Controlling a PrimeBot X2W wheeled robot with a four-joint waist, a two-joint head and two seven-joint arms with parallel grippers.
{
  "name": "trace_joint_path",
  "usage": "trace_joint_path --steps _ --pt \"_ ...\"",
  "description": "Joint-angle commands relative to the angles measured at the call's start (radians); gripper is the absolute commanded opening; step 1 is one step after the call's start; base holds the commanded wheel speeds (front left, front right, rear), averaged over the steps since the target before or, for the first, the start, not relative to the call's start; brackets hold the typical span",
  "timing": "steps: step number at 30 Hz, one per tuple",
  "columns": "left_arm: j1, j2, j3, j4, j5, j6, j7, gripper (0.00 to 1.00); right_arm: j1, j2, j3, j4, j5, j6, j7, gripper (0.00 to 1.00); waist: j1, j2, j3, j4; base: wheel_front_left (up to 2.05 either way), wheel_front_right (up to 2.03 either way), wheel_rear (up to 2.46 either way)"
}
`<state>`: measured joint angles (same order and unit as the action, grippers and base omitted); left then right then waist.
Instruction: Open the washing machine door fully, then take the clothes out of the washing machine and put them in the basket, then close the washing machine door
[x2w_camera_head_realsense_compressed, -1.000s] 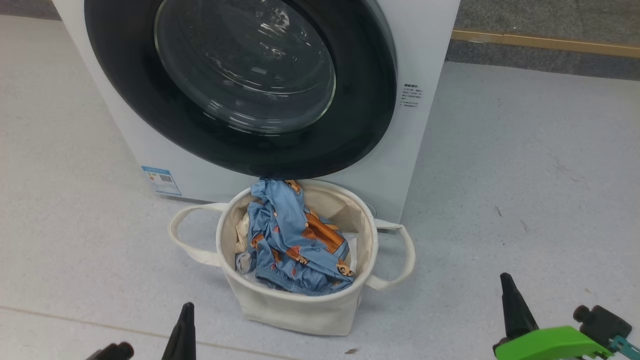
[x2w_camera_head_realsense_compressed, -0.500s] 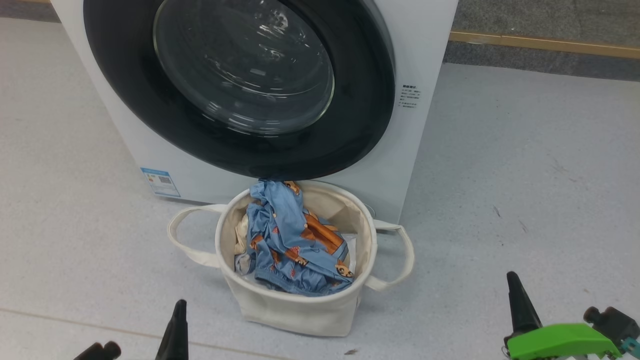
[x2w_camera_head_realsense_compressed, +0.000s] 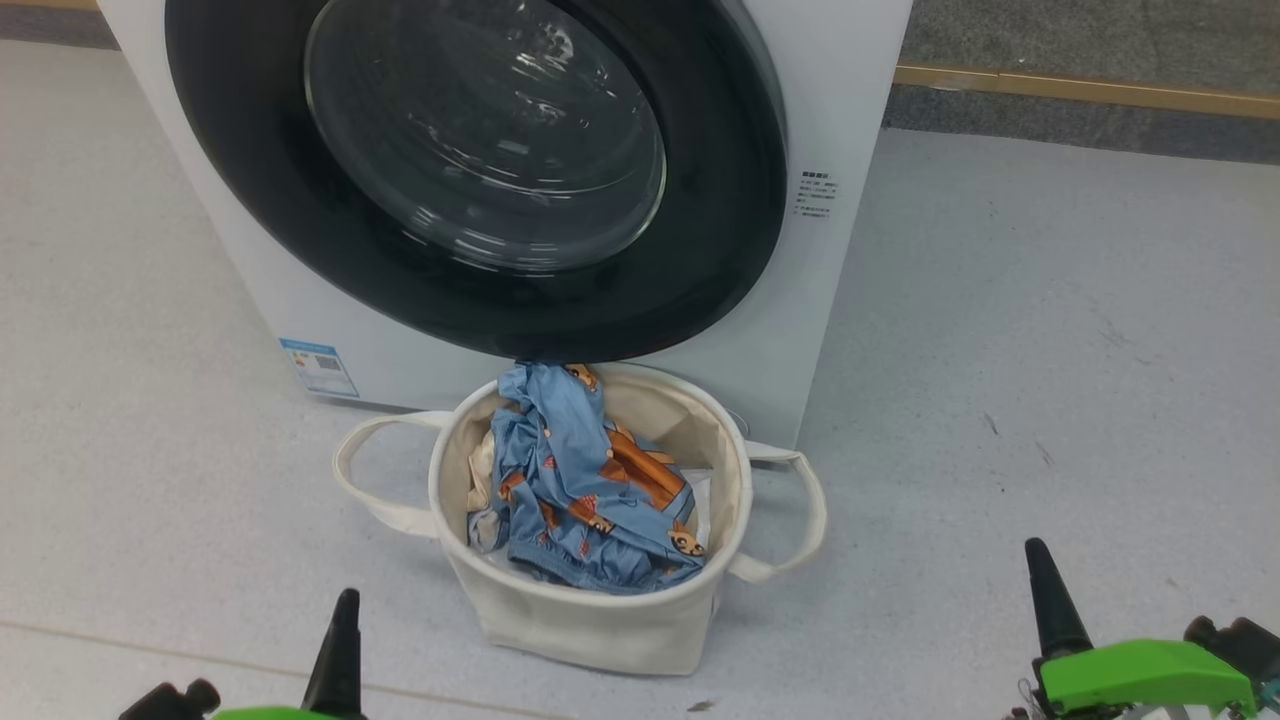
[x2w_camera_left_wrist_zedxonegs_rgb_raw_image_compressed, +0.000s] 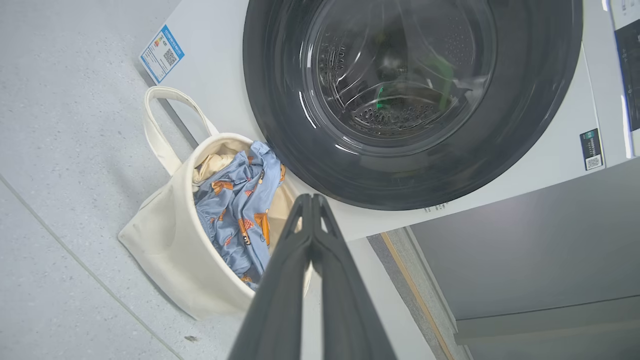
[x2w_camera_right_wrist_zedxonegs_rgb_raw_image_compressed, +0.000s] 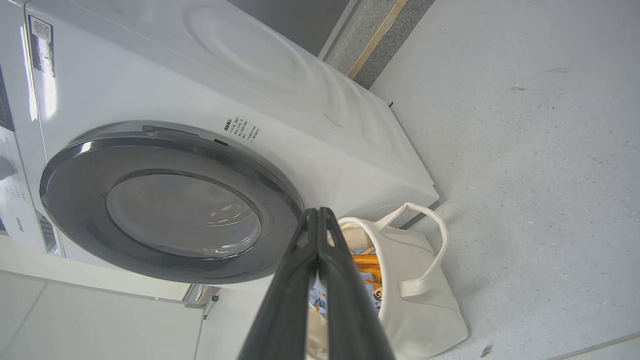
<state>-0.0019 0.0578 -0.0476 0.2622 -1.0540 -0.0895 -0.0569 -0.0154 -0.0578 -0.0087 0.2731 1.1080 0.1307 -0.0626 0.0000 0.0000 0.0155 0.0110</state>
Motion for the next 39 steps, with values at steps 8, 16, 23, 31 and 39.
trace_joint_path --steps 8,16,23,31,39 --pt "-0.054 0.015 0.044 -0.027 -0.108 -0.012 0.026 0.00 -0.057 -0.018 -0.005 -0.031 0.099 0.000 0.028 0.00 0.0000 0.0000 -0.002 -0.002 0.00 0.00 0.00" --pt "-0.064 0.016 0.060 -0.025 -0.202 -0.018 0.049 0.00 -0.063 -0.018 -0.017 -0.031 0.185 0.000 0.052 0.00 0.0000 0.0000 -0.004 -0.004 0.00 0.00 0.00" --pt "-0.072 0.016 0.075 -0.024 -0.285 -0.023 0.070 0.00 -0.069 -0.018 -0.029 -0.031 0.260 0.000 0.073 0.00 0.0000 0.0000 -0.006 -0.005 0.00 0.00 0.00" --pt "-0.082 0.016 0.093 -0.022 -0.379 -0.029 0.094 0.00 -0.075 -0.017 -0.042 -0.031 0.345 0.000 0.097 0.00 0.0000 0.0000 -0.008 -0.007 0.00 0.00 0.00" --pt "-0.092 0.015 0.110 -0.020 -0.473 -0.035 0.118 0.00 -0.082 -0.017 -0.056 -0.031 0.430 0.000 0.121 0.00 0.0000 0.0000 -0.010 -0.009 0.00 0.00 0.00"
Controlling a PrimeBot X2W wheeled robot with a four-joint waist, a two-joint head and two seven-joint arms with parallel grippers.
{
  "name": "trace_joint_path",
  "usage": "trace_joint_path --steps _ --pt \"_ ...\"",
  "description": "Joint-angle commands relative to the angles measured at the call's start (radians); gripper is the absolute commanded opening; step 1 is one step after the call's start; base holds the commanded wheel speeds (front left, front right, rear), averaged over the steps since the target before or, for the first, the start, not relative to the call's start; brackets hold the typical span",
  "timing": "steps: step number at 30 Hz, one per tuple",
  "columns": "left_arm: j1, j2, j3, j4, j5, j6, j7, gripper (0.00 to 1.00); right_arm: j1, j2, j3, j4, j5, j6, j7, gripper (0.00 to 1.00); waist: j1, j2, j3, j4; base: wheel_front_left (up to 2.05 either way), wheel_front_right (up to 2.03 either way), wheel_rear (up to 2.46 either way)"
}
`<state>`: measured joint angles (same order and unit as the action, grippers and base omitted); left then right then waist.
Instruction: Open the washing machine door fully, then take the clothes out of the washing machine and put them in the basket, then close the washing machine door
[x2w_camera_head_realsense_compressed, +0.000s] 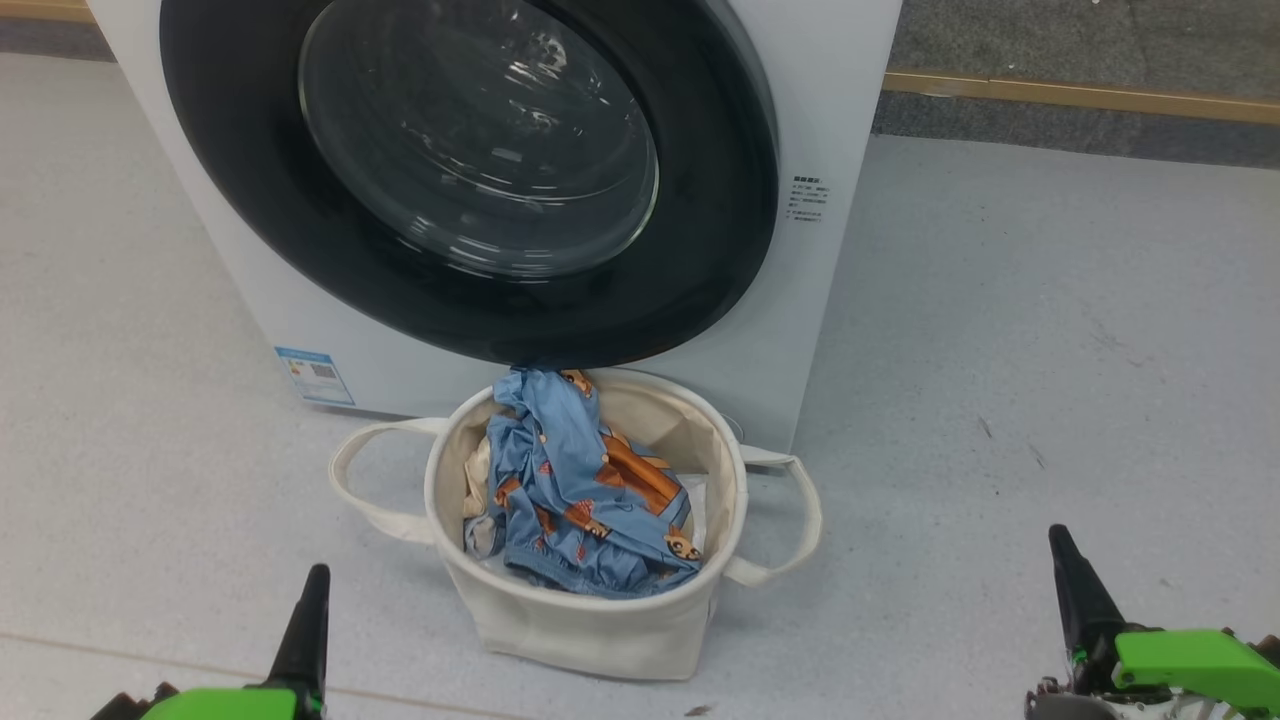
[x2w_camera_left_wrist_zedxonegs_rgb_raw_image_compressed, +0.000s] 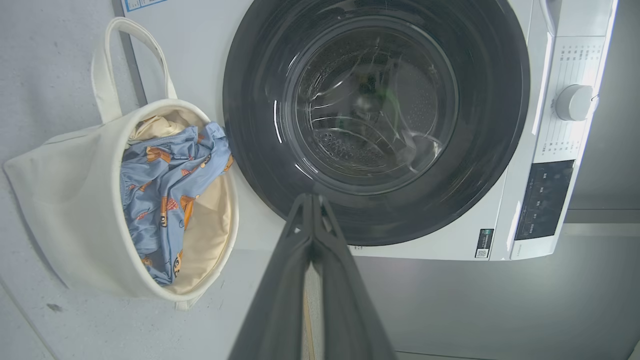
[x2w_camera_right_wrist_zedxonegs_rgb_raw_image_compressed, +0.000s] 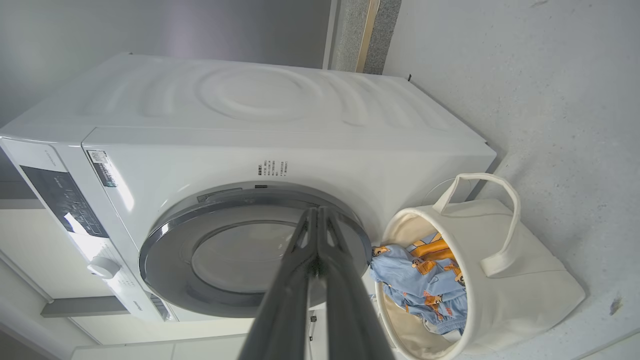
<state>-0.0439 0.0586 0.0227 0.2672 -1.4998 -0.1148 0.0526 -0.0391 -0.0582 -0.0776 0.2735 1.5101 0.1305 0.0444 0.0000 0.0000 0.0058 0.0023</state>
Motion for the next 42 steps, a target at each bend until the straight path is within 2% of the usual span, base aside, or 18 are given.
trace_joint_path --steps 1,9,42 --pt "-0.051 0.015 0.042 -0.025 -0.039 -0.010 0.011 0.00 -0.059 -0.017 0.011 -0.031 0.039 0.000 0.017 0.00 0.0000 0.0000 -0.001 0.000 0.00 0.00 0.00" --pt "-0.061 0.014 0.060 -0.023 -0.133 -0.016 0.035 0.00 -0.066 -0.016 -0.003 -0.031 0.124 0.000 0.042 0.00 0.0000 0.0000 -0.003 -0.002 0.00 0.00 0.00" --pt "-0.062 0.007 0.071 -0.023 -0.126 -0.016 0.044 0.00 -0.067 -0.008 -0.014 -0.030 0.117 0.000 0.051 0.00 0.0000 0.0000 -0.003 -0.002 0.00 0.00 0.00"
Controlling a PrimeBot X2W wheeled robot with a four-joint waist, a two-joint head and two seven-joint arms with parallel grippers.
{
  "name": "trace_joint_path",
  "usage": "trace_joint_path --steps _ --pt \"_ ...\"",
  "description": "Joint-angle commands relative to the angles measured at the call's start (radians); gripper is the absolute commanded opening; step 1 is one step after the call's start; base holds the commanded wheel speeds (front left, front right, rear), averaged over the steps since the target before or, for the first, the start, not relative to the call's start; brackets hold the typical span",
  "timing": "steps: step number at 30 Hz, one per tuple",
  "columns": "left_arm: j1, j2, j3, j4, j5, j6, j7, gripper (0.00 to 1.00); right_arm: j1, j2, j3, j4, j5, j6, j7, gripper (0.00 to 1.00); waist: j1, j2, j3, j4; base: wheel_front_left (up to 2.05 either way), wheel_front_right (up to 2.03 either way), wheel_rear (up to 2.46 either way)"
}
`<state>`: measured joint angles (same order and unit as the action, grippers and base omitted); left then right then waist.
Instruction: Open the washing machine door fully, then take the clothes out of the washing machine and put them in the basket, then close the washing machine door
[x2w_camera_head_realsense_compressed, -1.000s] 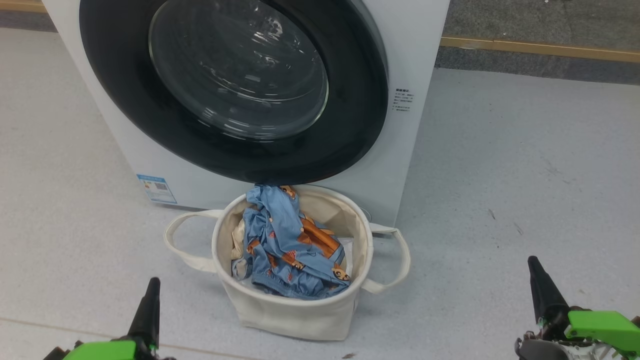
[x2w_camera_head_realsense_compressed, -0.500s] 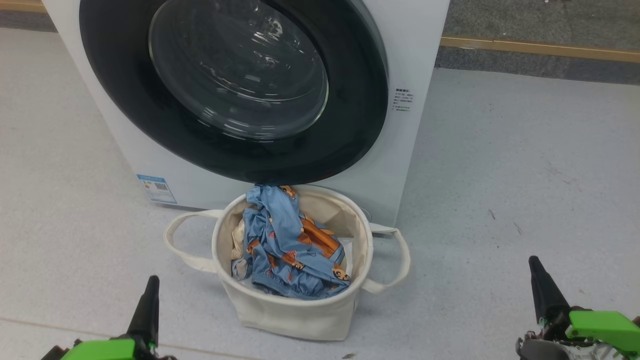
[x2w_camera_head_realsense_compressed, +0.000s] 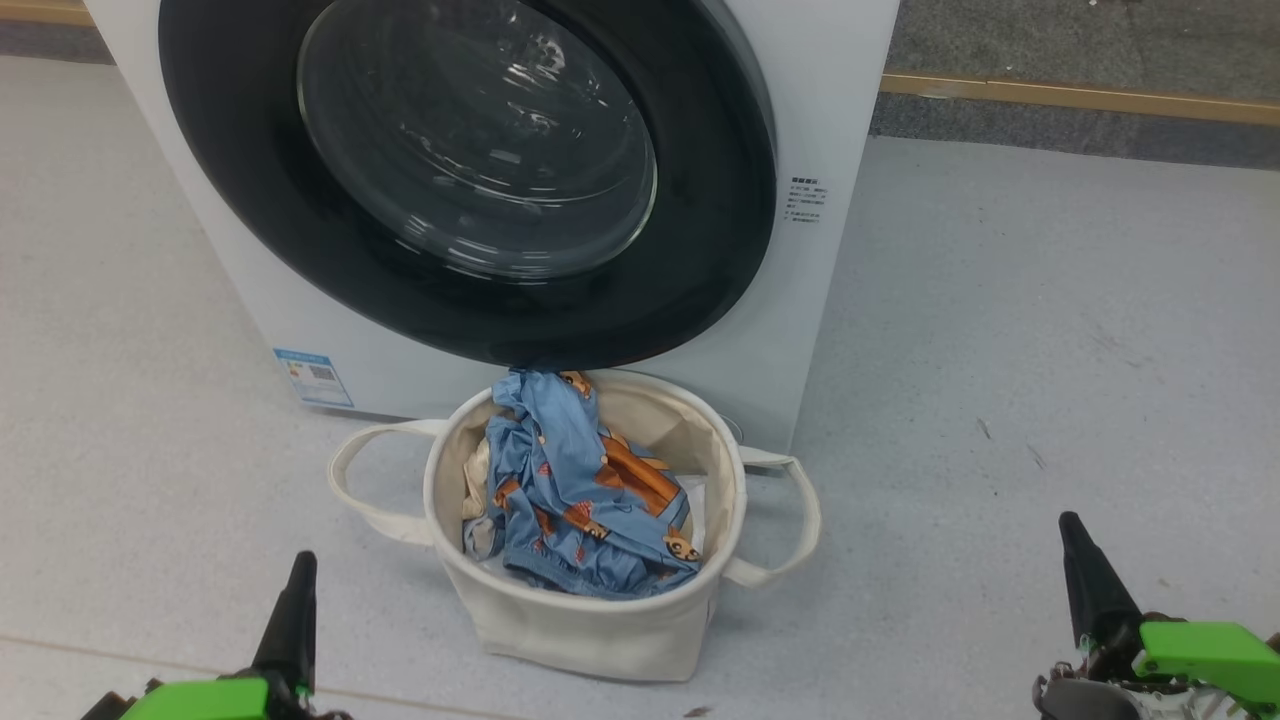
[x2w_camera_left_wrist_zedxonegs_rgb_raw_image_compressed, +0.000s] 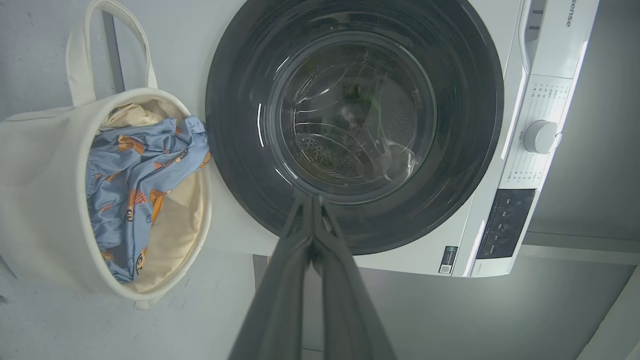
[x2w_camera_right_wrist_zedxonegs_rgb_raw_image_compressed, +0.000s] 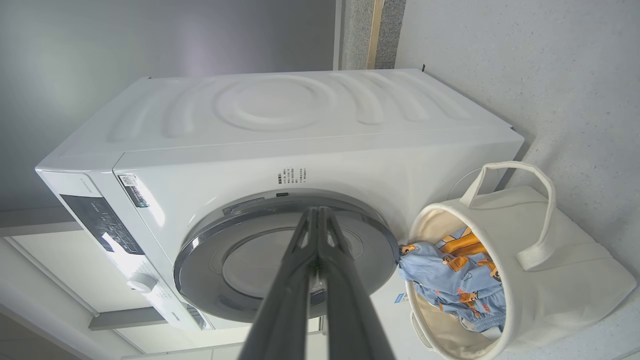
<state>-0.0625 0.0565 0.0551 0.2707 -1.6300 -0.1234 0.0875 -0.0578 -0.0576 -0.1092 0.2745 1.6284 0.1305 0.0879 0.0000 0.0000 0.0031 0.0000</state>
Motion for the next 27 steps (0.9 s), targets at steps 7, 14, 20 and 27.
trace_joint_path --steps 7,14,20,27 --pt "-0.044 0.007 0.040 -0.026 0.006 -0.007 0.011 0.00 -0.048 -0.007 0.015 -0.031 -0.004 0.000 0.010 0.00 0.0000 0.0000 0.000 0.000 0.00 0.00 0.00" --pt "-0.044 0.006 0.042 -0.026 0.008 -0.007 0.012 0.00 -0.048 -0.006 0.013 -0.031 -0.005 0.000 0.011 0.00 0.0000 0.0000 0.000 0.000 0.00 0.00 0.00" --pt "-0.044 0.005 0.043 -0.026 0.008 -0.007 0.013 0.00 -0.049 -0.005 0.012 -0.031 -0.006 0.000 0.012 0.00 0.0000 0.0000 0.000 0.000 0.00 0.00 0.00" --pt "-0.044 0.004 0.045 -0.026 0.010 -0.007 0.014 0.00 -0.049 -0.004 0.010 -0.031 -0.007 0.000 0.013 0.00 0.0000 0.0000 0.000 0.000 0.00 0.00 0.00"
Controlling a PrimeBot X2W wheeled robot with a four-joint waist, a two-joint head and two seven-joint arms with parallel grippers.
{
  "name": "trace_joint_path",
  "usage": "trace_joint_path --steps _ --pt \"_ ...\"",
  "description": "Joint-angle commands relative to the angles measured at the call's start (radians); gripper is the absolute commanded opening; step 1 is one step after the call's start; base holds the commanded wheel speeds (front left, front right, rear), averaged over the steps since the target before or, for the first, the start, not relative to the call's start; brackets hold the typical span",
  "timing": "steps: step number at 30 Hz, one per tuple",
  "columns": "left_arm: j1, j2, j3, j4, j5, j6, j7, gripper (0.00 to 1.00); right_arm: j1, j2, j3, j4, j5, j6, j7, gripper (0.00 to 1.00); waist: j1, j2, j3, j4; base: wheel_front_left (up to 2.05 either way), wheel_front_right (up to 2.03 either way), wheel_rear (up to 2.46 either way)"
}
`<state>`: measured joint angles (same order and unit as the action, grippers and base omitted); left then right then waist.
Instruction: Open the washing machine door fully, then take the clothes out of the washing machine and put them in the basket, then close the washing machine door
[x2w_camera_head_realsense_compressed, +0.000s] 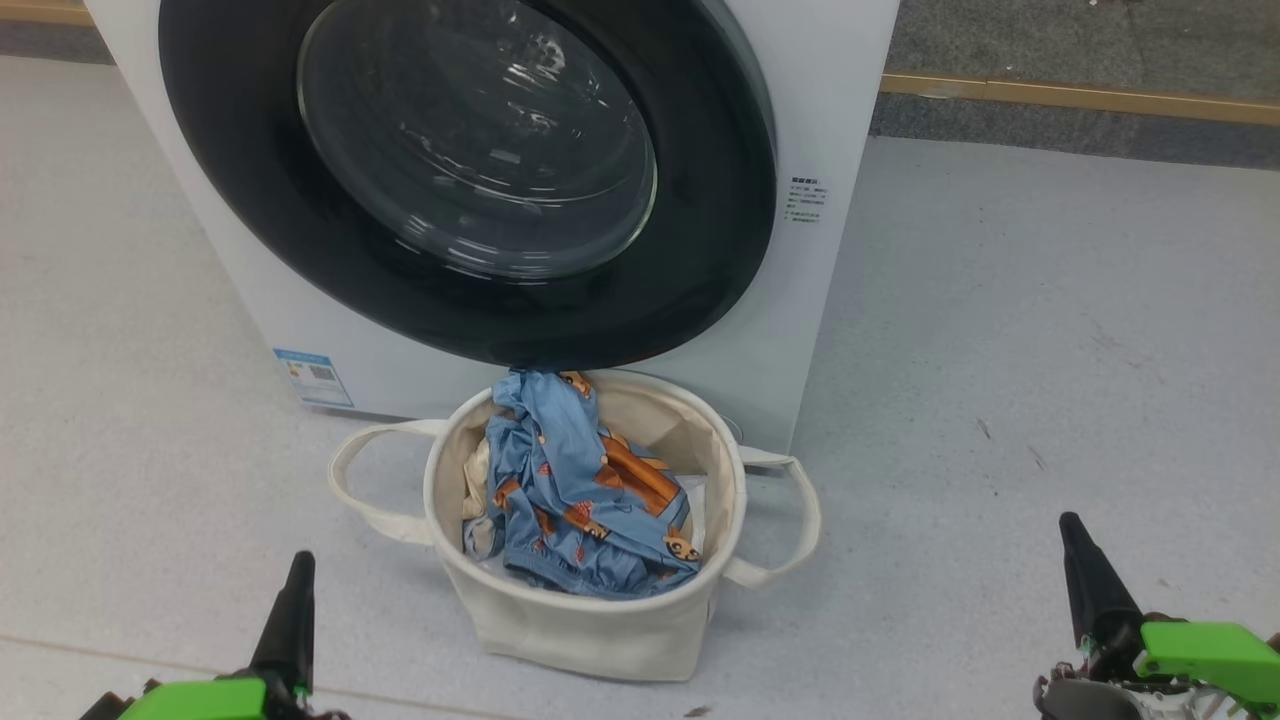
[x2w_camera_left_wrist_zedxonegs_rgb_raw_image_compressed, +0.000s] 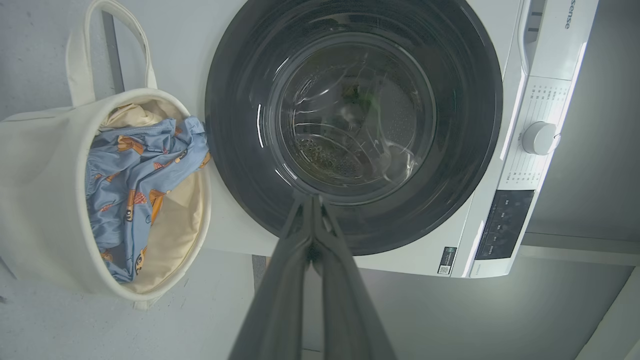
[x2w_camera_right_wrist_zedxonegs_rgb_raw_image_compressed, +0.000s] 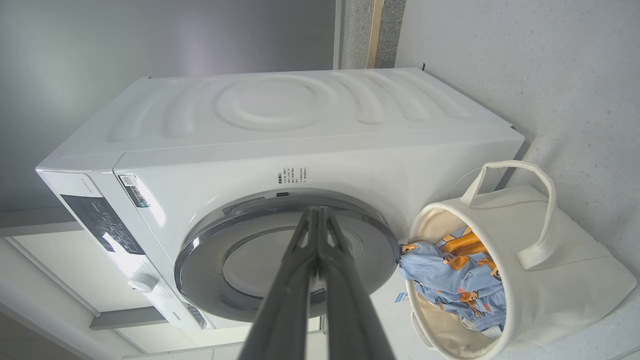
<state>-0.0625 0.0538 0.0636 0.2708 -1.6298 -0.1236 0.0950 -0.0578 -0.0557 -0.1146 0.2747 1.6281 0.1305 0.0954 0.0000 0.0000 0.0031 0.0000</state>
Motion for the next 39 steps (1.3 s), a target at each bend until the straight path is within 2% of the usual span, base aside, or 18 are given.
trace_joint_path --steps 1,39 --pt "-0.044 0.007 0.036 -0.026 0.010 -0.007 0.007 0.00 -0.049 -0.006 0.016 -0.031 -0.007 0.000 0.006 0.00 0.0000 0.0000 0.000 0.000 0.00 0.00 0.00" --pt "-0.045 0.003 0.042 -0.026 0.015 -0.007 0.012 0.00 -0.049 -0.001 0.009 -0.030 -0.013 0.000 0.011 0.00 0.0000 0.0000 0.000 0.000 0.00 0.00 0.00"
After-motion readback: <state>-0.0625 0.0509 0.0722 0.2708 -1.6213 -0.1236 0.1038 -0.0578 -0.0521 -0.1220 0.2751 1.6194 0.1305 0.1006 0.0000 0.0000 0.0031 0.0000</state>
